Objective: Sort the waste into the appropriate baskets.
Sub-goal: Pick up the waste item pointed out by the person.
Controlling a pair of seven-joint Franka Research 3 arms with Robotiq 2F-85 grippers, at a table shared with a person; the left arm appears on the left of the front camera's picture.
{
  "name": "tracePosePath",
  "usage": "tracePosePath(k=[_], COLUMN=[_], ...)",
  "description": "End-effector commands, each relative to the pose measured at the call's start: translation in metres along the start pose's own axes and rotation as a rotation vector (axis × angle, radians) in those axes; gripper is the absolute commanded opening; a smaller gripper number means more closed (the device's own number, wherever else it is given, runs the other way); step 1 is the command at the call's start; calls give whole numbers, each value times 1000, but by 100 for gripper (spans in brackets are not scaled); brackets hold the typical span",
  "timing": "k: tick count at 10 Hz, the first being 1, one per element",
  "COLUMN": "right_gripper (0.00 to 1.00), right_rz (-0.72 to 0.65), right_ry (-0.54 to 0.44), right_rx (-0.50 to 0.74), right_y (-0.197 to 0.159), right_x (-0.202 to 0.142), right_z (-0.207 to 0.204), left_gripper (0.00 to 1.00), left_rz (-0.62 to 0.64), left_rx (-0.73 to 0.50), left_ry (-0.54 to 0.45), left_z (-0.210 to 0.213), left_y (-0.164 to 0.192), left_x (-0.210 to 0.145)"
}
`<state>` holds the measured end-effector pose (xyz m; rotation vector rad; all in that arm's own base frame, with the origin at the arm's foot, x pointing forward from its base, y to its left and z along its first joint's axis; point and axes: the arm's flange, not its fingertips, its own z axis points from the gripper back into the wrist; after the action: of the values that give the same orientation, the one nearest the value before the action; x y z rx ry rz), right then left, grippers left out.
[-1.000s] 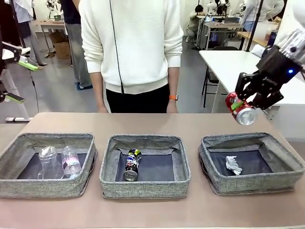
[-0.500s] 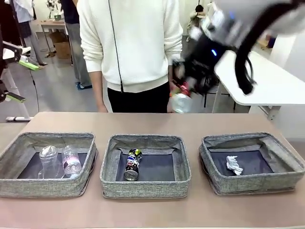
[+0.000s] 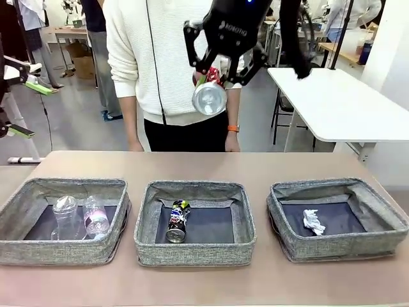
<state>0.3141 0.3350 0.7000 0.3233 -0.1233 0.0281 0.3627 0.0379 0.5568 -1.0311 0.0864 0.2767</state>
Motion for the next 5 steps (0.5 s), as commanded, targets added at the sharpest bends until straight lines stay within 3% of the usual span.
tracePosePath(k=[1,3,4,5], right_gripper=[27,27,27,27], right_rz=[54,34,20,20], right_ry=[13,-76,0,0], right_rx=[0,38,4,4], right_y=[-1,-7,-1,-1], right_x=[1,1,0,0], right_z=[11,12,13,13], left_gripper=[100,100,100,100], left_rz=[-3,-3,-3,-3], left_rx=[2,2,2,2], left_ry=[7,7,7,7], left_z=[3,3,3,3], left_y=[0,0,0,0], left_x=[-2,-2,-2,-2])
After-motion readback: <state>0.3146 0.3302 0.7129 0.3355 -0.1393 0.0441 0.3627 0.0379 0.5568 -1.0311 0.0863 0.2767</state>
